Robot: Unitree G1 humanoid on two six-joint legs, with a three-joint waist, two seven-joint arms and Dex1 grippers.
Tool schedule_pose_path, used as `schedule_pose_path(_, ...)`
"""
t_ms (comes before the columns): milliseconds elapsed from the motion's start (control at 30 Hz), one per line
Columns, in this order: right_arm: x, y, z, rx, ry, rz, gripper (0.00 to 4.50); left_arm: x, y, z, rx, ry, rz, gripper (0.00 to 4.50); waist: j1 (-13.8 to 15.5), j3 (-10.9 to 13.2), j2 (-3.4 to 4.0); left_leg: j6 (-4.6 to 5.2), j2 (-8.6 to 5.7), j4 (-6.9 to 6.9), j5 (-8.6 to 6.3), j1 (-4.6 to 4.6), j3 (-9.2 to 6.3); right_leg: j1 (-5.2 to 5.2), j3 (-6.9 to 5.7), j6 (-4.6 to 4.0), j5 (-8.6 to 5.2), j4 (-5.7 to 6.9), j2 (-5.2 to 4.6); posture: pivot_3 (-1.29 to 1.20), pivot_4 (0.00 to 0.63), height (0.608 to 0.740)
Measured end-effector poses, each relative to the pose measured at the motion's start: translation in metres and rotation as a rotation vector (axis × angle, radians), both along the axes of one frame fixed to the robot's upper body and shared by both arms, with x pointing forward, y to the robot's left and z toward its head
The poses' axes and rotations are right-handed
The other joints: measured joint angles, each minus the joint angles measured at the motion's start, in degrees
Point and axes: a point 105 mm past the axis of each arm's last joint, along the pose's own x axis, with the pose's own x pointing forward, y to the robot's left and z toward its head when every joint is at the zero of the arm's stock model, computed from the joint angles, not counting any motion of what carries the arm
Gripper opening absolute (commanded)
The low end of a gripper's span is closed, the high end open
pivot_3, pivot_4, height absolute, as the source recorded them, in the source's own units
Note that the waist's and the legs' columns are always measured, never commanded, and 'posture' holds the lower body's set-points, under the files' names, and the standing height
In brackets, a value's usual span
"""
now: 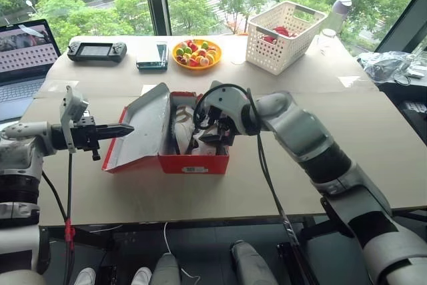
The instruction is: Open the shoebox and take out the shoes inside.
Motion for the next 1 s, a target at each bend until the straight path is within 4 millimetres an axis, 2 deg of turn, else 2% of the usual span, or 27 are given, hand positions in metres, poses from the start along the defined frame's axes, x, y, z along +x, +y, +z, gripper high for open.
schedule_pose_path(133, -0.003, 0.005, 0.02, 0.03, -0.029, -0.012, 4.49, -0.001, -0.002, -0.004, -0.005, 0.008, -0.004, 0.0, -0.05, 0.0, 0.0, 0.05, 0.01, 0.04, 0.05, 0.07, -0.01, 0.02, 0.0, 0.13, -0.06, 0.08, 0.01, 0.0, 0.15, 0.74)
schedule_pose_path(267, 0.012, 0.018, 0.046, 0.25, 0.038, -0.154, 4.49, 0.0, -0.007, -0.003, 0.0, -0.008, -0.012, 0.0, -0.09, -0.01, -0.01, 0.18, 0.01, 0.03, 0.16, 0.1, -0.03, 0.04, 0.0, 0.04, 0.12, 0.14, 0.02, 0.0, 0.15, 0.74)
schedule_pose_path(467, 0.032, 0.023, 0.054, 0.455, 0.227, -0.387, 4.49, -0.001, -0.015, -0.01, -0.004, -0.005, -0.024, 0.0, 0.06, -0.01, -0.01, 0.17, 0.0, 0.01, 0.2, 0.06, -0.04, 0.05, -0.01, -0.17, 0.31, 0.1, 0.01, 0.0, 0.15, 0.74)
schedule_pose_path(600, 0.038, 0.017, 0.041, 0.432, 0.24, -0.451, 4.49, -0.002, -0.017, -0.011, -0.001, -0.005, -0.026, 0.0, 0.05, -0.01, -0.01, 0.17, 0.0, -0.02, 0.2, 0.01, -0.05, 0.05, -0.02, -0.17, 0.3, 0.04, 0.01, 0.0, 0.15, 0.74)
schedule_pose_path(800, 0.041, 0.006, -0.008, 0.28, 0.232, -0.509, 4.49, -0.003, -0.021, -0.015, -0.001, -0.001, -0.029, 0.0, -0.23, -0.01, -0.01, 0.17, 0.0, -0.03, 0.2, 0.01, -0.05, 0.04, 0.0, -0.16, 0.3, 0.04, 0.01, 0.0, 0.15, 0.74)
schedule_pose_path(1000, 0.043, 0.0, -0.011, 0.258, 0.194, -0.51, 4.49, -0.004, -0.018, -0.018, -0.009, 0.006, -0.002, 0.0, -0.24, -0.01, -0.01, 0.22, 0.0, -0.01, 0.23, 0.07, -0.07, 0.06, -0.01, -0.03, 0.27, 0.07, 0.02, 0.0, 0.15, 0.74)
